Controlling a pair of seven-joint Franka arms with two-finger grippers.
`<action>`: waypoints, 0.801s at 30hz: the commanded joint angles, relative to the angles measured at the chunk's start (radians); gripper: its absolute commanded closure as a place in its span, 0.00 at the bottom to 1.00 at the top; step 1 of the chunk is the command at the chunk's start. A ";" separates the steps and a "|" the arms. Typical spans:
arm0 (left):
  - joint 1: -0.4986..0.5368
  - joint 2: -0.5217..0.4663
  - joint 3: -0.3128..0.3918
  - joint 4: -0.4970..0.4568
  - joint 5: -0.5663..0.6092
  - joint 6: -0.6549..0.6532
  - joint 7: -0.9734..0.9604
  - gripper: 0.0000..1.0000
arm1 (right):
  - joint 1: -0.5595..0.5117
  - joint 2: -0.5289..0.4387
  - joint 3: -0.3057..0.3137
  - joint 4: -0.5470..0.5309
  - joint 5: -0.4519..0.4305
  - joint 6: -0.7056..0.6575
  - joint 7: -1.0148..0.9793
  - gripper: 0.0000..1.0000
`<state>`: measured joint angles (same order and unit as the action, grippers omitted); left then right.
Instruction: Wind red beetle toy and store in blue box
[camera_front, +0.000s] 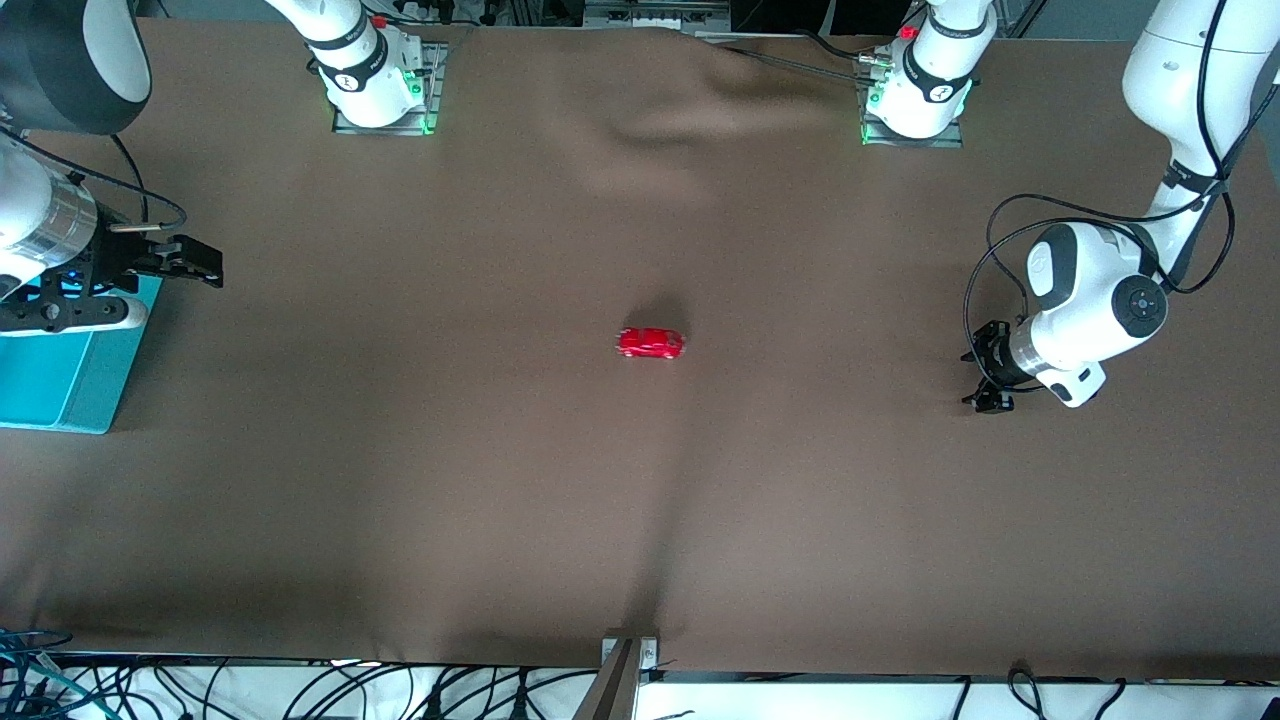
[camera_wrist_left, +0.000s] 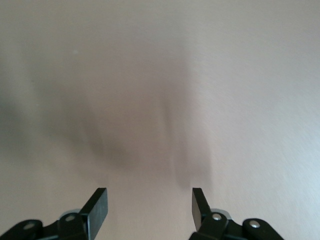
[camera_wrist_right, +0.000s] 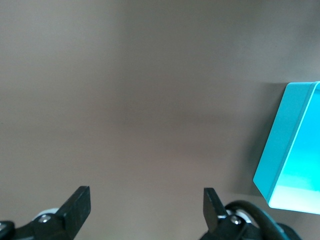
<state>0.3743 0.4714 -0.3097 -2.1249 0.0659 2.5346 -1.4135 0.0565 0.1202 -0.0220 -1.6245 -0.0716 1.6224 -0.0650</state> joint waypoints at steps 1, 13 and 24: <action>-0.002 -0.037 -0.006 -0.004 0.020 -0.013 0.077 0.18 | 0.000 -0.001 0.001 0.002 0.000 0.005 0.005 0.00; -0.011 -0.054 -0.022 0.037 0.020 -0.123 0.209 0.06 | 0.002 0.004 0.001 0.000 0.001 0.004 0.010 0.00; -0.009 -0.068 -0.028 0.169 0.020 -0.255 0.424 0.00 | 0.003 0.006 0.001 0.000 0.003 0.004 0.013 0.00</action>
<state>0.3639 0.4275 -0.3377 -2.0047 0.0675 2.3431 -1.0930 0.0567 0.1270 -0.0219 -1.6250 -0.0716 1.6224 -0.0646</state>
